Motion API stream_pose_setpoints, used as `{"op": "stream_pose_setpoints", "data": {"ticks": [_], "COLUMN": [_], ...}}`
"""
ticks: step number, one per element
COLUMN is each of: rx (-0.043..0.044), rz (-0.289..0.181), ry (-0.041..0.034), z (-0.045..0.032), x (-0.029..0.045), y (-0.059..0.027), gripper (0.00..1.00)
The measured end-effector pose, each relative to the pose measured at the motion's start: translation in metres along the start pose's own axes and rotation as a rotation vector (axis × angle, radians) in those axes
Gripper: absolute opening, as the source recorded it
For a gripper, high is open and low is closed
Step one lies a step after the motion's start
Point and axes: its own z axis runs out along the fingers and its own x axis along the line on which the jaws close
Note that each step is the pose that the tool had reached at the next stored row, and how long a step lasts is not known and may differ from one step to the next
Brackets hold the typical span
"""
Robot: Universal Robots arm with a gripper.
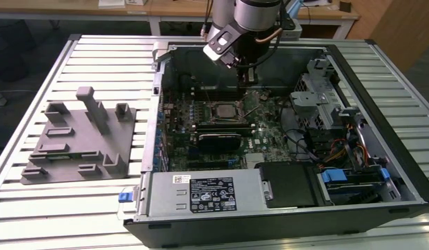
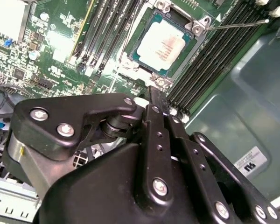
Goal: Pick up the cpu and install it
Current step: 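Close the cpu cover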
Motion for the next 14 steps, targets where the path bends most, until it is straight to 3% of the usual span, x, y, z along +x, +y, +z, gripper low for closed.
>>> {"op": "stream_pose_setpoints", "data": {"ticks": [4,14], "rx": [0.0001,0.0004], "rz": [0.000,0.000], "ry": [0.0001,-0.0002], "z": [-0.0016,-0.0014], "x": [0.0000,0.0001], "y": [0.0014,0.0173], "gripper": [0.11,0.11]}}
